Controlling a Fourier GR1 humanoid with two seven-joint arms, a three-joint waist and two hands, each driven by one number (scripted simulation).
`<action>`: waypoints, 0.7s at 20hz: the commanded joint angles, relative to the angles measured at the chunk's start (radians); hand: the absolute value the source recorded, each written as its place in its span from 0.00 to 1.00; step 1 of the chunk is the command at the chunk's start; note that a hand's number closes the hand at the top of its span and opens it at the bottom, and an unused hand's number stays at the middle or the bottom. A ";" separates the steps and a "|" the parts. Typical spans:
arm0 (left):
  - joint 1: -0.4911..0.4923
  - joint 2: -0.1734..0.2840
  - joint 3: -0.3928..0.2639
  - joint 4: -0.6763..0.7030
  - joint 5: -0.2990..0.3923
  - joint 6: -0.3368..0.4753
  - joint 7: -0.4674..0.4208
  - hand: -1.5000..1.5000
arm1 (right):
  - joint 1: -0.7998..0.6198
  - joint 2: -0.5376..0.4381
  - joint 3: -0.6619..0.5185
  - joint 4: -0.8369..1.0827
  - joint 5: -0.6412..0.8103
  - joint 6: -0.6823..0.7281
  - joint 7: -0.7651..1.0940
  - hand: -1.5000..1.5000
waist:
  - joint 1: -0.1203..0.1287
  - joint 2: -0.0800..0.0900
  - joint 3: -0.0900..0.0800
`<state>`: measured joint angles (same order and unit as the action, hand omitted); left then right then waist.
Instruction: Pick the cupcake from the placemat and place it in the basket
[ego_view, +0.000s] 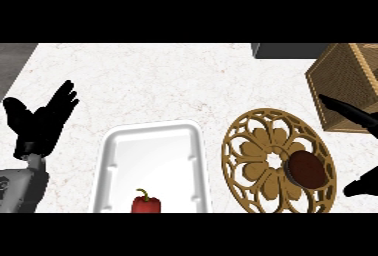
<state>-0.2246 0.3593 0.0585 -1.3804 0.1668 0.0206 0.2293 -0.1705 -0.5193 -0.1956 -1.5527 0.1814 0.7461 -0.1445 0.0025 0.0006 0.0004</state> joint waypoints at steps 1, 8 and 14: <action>-0.002 -0.018 0.009 0.055 -0.035 -0.004 -0.053 0.50 | 0.013 0.059 0.086 -0.033 0.093 -0.033 0.027 0.00 | -0.003 0.000 -0.001; 0.050 -0.008 0.056 0.032 -0.022 -0.060 -0.078 0.50 | -0.016 0.068 0.139 0.112 0.242 -0.073 -0.075 0.00 | 0.001 0.000 0.000; 0.008 -0.088 0.026 0.034 -0.100 -0.006 -0.051 0.50 | 0.017 0.049 0.076 0.124 0.259 -0.059 -0.177 0.00 | -0.004 -0.001 0.000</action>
<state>-0.2062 0.3063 0.0961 -1.3657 0.1106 -0.0039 0.1952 -0.1665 -0.4951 -0.1102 -1.4144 0.4224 0.6992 -0.3113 0.0009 0.0002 0.0002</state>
